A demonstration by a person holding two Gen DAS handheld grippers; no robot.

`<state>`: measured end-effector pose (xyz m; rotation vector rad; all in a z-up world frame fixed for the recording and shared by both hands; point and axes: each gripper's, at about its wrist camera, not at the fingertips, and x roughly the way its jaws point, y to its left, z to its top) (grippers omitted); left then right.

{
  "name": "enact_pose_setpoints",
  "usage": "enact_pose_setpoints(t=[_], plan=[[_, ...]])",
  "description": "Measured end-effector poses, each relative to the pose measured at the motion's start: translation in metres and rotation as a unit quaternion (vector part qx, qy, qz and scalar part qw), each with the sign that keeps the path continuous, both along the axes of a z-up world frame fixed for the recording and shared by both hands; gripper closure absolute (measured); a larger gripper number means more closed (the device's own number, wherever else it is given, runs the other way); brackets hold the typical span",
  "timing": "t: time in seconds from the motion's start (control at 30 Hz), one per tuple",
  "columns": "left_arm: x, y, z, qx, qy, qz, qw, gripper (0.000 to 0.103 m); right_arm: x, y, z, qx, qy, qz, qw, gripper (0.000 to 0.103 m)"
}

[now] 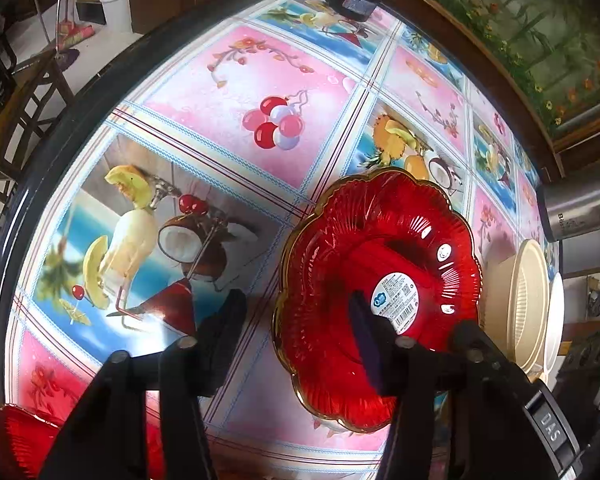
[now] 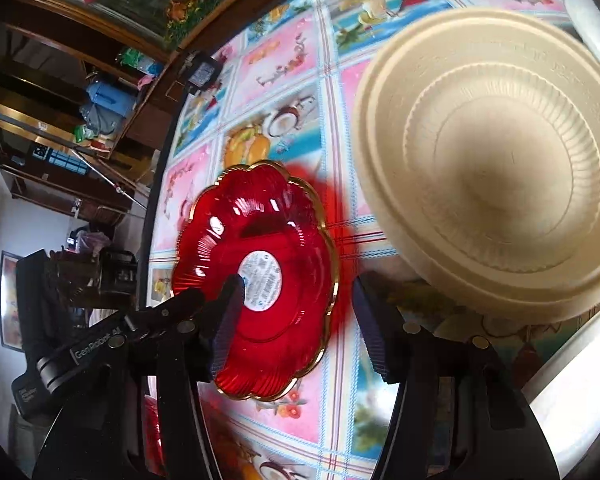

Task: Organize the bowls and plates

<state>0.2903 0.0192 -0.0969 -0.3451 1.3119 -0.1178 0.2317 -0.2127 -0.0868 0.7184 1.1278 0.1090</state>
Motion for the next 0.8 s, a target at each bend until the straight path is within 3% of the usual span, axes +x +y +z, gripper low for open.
enact_pose_setpoints(t=[0.2, 0.27, 0.33, 0.4, 0.8], plan=[[0.004, -0.003, -0.001, 0.006, 0.000, -0.010, 0.9999, 0.074, 0.002, 0.001, -0.001, 0.002, -0.017, -0.004, 1.000, 0.047], [0.003, -0.007, 0.000, 0.023, -0.003, -0.016, 0.9996, 0.079, 0.004, 0.004, -0.002, -0.007, -0.019, 0.004, 1.000, 0.063], [0.004, -0.007, 0.000, 0.041, -0.008, -0.016, 0.9990, 0.080, 0.005, 0.007, -0.004, -0.028, -0.021, 0.004, 0.999, 0.088], [0.005, -0.003, 0.000, 0.040, -0.009, -0.010, 0.9991, 0.085, 0.005, 0.006, -0.008, -0.029, -0.024, 0.004, 0.999, 0.094], [-0.005, -0.003, 0.015, 0.065, -0.030, -0.026, 0.9971, 0.086, 0.001, 0.011, -0.002, -0.034, -0.044, 0.007, 0.998, 0.096]])
